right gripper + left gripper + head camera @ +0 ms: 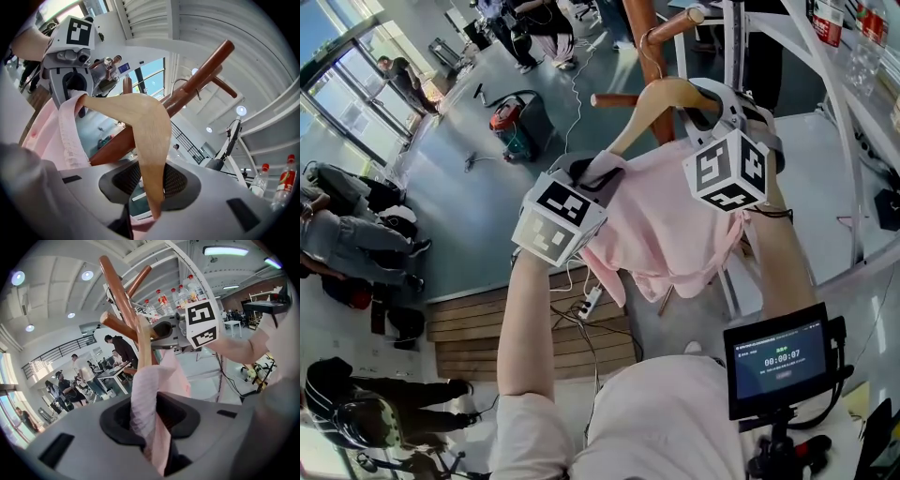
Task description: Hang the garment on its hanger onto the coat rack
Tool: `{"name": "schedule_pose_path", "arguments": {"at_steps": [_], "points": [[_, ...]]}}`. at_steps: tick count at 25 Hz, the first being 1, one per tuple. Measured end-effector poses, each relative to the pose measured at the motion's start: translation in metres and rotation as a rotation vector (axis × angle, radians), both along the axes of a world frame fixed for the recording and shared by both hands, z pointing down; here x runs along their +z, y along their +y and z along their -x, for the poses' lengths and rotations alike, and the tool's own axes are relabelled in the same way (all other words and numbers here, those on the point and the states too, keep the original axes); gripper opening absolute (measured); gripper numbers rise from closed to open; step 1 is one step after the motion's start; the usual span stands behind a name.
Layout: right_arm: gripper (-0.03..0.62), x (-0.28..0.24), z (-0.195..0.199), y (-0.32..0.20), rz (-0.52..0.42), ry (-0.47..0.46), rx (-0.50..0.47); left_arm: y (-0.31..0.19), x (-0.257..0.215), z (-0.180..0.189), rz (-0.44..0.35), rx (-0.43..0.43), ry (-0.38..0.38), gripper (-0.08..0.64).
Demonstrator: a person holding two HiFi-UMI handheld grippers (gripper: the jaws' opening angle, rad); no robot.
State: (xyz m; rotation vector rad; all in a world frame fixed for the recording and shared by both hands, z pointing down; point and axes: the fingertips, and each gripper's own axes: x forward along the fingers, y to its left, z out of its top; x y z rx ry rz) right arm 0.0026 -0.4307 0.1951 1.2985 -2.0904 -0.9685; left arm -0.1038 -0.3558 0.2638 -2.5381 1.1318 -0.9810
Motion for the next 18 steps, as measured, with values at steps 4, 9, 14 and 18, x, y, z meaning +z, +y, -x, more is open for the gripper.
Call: {"name": "schedule_pose_path", "arguments": {"at_steps": [4,9,14,18], "points": [[0.104,0.008,-0.009,0.004,0.062,-0.002,-0.042,0.007,0.000,-0.003,-0.019,0.000,-0.007,0.121],[0.135,0.007,-0.014,0.021,0.173,-0.045,-0.189,0.021,-0.005,-0.002,-0.036,0.044,0.022,0.156],[0.163,-0.006,-0.026,0.036,0.163,-0.111,-0.250,0.031,-0.013,-0.001,-0.076,0.065,0.008,0.181],[0.163,-0.016,-0.038,0.044,0.122,-0.132,-0.243,0.036,-0.034,0.005,-0.155,0.037,0.025,0.209]]}}
